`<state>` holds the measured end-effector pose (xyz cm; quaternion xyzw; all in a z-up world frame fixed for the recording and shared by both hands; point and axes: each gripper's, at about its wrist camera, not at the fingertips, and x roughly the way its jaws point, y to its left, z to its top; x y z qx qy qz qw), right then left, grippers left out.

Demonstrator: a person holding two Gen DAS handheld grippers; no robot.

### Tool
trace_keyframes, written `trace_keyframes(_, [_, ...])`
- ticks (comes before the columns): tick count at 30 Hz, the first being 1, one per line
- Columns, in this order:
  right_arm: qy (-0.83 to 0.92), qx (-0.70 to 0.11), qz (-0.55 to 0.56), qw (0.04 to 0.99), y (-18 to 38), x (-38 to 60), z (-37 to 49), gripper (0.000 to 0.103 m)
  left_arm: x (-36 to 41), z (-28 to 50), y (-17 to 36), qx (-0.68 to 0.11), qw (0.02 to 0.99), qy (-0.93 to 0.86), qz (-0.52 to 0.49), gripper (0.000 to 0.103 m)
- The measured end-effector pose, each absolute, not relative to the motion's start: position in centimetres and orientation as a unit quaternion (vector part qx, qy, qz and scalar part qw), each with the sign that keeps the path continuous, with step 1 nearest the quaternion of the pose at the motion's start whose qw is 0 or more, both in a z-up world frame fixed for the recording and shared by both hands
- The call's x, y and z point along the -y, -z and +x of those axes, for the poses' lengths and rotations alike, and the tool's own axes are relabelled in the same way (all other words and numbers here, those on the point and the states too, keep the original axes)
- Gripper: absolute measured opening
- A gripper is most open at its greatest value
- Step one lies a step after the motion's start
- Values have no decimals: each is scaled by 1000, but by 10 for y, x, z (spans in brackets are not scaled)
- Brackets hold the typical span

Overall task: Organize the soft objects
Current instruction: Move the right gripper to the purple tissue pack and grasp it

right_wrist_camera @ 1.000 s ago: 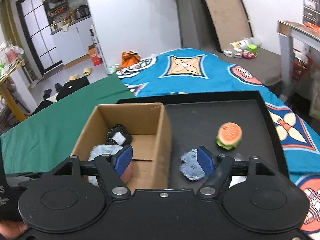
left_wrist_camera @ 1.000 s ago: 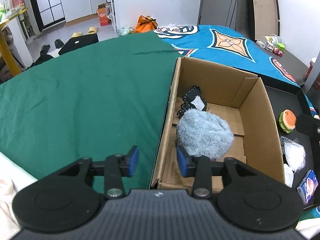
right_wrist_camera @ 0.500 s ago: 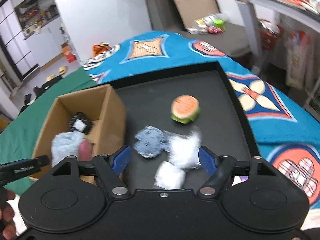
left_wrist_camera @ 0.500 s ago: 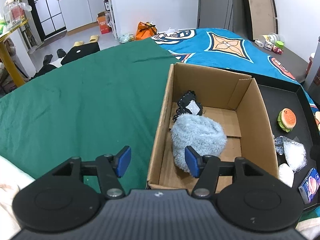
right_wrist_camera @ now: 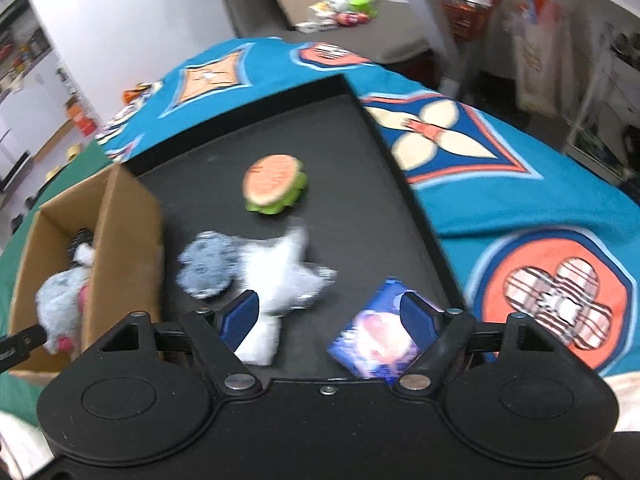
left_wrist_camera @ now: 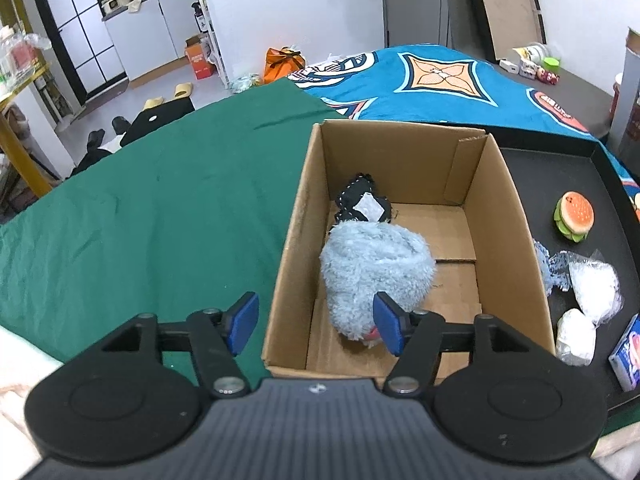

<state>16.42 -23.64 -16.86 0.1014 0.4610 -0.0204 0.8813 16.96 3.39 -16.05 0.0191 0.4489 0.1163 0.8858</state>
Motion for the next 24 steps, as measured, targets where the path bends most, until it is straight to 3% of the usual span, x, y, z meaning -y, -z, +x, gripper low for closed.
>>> trace_keyframes(24, [99, -530, 173, 824, 227, 280, 181, 77, -15, 177, 168, -446, 881, -137, 75, 66])
